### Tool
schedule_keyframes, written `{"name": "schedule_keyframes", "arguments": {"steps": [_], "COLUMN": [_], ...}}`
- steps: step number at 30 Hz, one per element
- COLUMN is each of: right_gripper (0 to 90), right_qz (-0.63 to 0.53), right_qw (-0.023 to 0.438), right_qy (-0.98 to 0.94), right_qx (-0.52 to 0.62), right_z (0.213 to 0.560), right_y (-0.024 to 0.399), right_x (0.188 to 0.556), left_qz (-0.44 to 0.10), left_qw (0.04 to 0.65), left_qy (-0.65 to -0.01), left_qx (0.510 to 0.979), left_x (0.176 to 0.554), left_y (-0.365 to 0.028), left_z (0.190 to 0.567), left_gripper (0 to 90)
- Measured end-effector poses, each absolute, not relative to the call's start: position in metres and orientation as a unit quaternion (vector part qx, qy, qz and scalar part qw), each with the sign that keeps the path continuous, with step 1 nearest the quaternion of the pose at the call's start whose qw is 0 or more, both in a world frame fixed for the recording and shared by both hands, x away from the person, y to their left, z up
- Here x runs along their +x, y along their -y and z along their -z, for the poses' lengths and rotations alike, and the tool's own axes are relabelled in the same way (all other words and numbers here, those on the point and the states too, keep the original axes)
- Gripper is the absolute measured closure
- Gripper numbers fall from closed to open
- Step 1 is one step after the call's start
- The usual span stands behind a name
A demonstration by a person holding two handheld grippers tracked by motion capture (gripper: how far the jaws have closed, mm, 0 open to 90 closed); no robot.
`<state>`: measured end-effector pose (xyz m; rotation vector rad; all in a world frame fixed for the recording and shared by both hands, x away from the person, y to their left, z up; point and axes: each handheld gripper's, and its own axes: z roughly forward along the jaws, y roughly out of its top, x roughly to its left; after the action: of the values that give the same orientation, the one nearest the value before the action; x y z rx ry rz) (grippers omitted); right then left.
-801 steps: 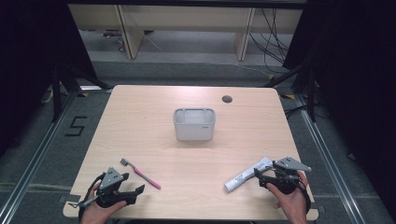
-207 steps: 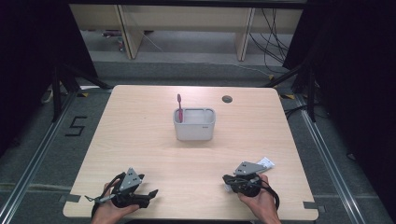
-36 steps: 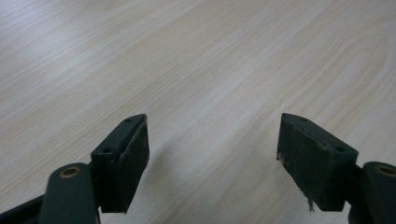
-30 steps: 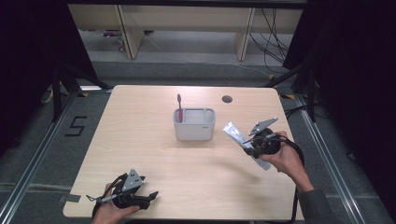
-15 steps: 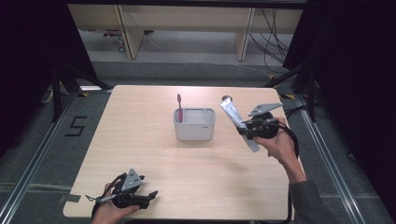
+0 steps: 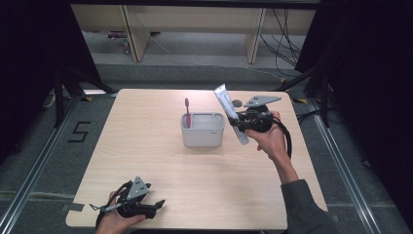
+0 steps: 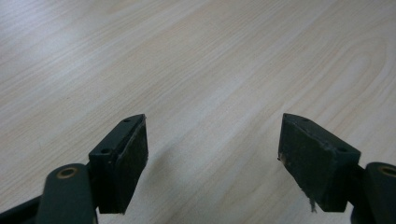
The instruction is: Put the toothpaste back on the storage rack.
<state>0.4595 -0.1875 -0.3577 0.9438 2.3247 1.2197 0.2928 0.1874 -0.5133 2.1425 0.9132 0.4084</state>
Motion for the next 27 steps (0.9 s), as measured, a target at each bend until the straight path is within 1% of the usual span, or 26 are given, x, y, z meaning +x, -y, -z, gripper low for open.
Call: {"name": "schedule_keyframes", "arguments": {"steps": [2, 4, 6, 7, 8, 9, 12, 14, 16, 17, 19, 21, 22, 24, 26, 27], "right_gripper": [72.4, 72.4, 72.4, 72.4, 72.4, 72.3, 72.4, 72.4, 72.4, 72.4, 72.4, 72.4, 72.4, 72.4, 72.4, 72.4], "right_qz": [-0.441, -0.45, -0.458, -0.459, -0.464, -0.469, -0.476, -0.482, -0.488, -0.489, -0.495, -0.499, -0.497, -0.501, -0.503, -0.504], "right_qw": [0.17, 0.175, 0.167, 0.174, 0.168, 0.176, 0.168, 0.179, 0.169, 0.181, 0.171, 0.165, 0.177, 0.166, 0.169, 0.164], "right_qy": [-0.817, -0.813, -0.807, -0.808, -0.804, -0.801, -0.796, -0.793, -0.79, -0.789, -0.785, -0.785, -0.786, -0.783, -0.78, -0.78], "right_qx": [0.331, 0.326, 0.333, 0.326, 0.332, 0.329, 0.334, 0.327, 0.33, 0.325, 0.33, 0.328, 0.321, 0.33, 0.331, 0.333], "right_z": [0.357, 0.357, 0.357, 0.357, 0.357, 0.358, 0.357, 0.356, 0.355, 0.355, 0.355, 0.355, 0.355, 0.357, 0.36, 0.361], "right_y": [0.18, 0.174, 0.169, 0.168, 0.165, 0.163, 0.158, 0.154, 0.148, 0.147, 0.142, 0.139, 0.139, 0.137, 0.135, 0.134], "right_x": [0.463, 0.466, 0.469, 0.471, 0.472, 0.474, 0.479, 0.481, 0.482, 0.483, 0.484, 0.486, 0.489, 0.491, 0.494, 0.496], "left_qz": [-0.161, -0.16, -0.16, -0.165, -0.165, -0.164, -0.164, -0.16, -0.163, -0.163, -0.16, -0.164, -0.162, -0.165, -0.163, -0.162], "left_qw": [0.38, 0.379, 0.379, 0.372, 0.372, 0.371, 0.371, 0.379, 0.369, 0.371, 0.38, 0.371, 0.377, 0.372, 0.375, 0.378], "left_qy": [-0.358, -0.355, -0.358, -0.353, -0.353, -0.353, -0.353, -0.359, -0.352, -0.353, -0.359, -0.353, -0.356, -0.355, -0.356, -0.355], "left_qx": [0.838, 0.839, 0.838, 0.843, 0.843, 0.843, 0.843, 0.838, 0.844, 0.843, 0.837, 0.843, 0.839, 0.842, 0.84, 0.839], "left_x": [0.293, 0.294, 0.293, 0.294, 0.294, 0.294, 0.294, 0.293, 0.293, 0.294, 0.293, 0.293, 0.293, 0.294, 0.293, 0.293], "left_y": [-0.187, -0.188, -0.188, -0.189, -0.189, -0.189, -0.189, -0.187, -0.189, -0.188, -0.187, -0.189, -0.188, -0.189, -0.188, -0.188], "left_z": [0.513, 0.513, 0.513, 0.512, 0.512, 0.512, 0.512, 0.513, 0.512, 0.512, 0.513, 0.512, 0.512, 0.512, 0.512, 0.512], "left_gripper": [23.3, 23.1, 23.0, 23.0, 23.0, 23.0, 23.0, 23.1, 23.0, 23.1, 23.1, 23.1, 23.1, 23.1, 23.1, 23.1]}}
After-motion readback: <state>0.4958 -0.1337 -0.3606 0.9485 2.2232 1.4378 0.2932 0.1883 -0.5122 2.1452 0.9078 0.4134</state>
